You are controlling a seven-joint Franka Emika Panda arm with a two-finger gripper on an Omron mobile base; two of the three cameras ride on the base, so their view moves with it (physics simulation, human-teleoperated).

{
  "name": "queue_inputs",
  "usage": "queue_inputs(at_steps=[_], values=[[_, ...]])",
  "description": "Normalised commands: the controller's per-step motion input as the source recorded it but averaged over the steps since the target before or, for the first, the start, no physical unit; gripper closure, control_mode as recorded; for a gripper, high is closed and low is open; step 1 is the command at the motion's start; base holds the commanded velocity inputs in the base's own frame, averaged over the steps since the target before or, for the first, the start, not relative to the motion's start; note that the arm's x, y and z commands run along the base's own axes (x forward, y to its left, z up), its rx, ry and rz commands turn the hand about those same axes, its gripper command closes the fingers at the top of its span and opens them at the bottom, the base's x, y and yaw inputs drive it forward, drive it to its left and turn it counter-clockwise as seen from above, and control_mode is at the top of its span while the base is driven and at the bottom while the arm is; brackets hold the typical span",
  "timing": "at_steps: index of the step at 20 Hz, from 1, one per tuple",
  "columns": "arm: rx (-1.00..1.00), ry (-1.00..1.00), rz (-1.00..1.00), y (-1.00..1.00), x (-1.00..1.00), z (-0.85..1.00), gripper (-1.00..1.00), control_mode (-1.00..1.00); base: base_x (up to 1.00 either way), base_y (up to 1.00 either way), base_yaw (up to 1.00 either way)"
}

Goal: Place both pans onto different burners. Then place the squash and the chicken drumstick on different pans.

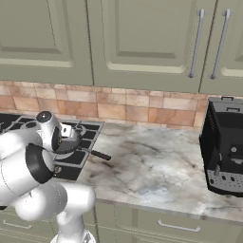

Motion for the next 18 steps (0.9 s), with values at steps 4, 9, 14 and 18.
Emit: queue_inputs(at_steps=[4,9,14,18], values=[[0.0,0.0,0.0,0.08,0.3,0.0,1.0,-1.0,0.0,0.0,0.0],[0.0,0.0,0.0,0.02,0.23,-0.05,1.0,-1.0,0.0,0.0,0.0],[0.0,0.0,0.0,0.0,0.22,-0.18,1.0,-1.0,0.0,0.0,0.0],[0.0,0.0,0.0,0.0,0.22,-0.19,1.0,-1.0,0.0,0.0,0.0]])
